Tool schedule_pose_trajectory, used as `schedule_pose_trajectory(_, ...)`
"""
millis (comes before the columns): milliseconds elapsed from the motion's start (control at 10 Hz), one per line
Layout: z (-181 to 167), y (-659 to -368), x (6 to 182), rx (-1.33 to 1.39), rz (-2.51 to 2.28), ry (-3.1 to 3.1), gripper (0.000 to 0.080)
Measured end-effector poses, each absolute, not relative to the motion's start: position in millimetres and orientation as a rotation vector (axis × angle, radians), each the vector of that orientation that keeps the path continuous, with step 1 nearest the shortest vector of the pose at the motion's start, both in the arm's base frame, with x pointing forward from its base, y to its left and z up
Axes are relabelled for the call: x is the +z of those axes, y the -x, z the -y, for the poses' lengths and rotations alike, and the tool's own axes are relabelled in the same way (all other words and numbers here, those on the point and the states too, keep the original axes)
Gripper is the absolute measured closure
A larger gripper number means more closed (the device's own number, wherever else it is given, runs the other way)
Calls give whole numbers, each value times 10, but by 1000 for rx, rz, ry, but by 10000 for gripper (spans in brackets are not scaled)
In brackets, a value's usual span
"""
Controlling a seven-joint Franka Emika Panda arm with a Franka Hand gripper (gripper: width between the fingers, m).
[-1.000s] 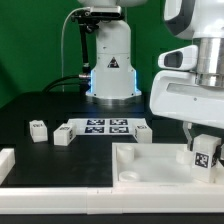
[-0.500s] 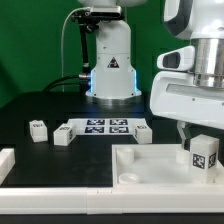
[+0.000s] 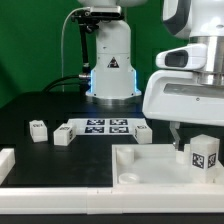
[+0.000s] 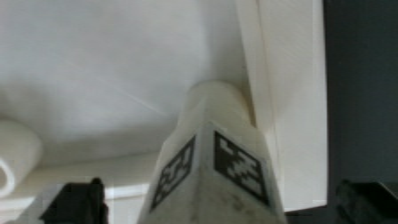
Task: Assemble one leg
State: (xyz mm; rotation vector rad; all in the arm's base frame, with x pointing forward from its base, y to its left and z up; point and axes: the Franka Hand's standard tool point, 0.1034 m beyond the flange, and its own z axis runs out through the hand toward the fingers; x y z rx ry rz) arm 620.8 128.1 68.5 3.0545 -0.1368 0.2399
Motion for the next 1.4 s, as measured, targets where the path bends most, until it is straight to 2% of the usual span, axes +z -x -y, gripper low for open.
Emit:
schedule_pose_trajectory(600,-1208,-6268,728,191,-897,-2831,151)
schedule_pose_trajectory(900,-1178,-6269,717,183,-927,-2814,173)
schedule_pose_trajectory(1100,-1176,-6263,710,180,-927,-2815,498)
schedule_pose_trajectory(1400,-1178,-6255,707,182,-875,-2834,498)
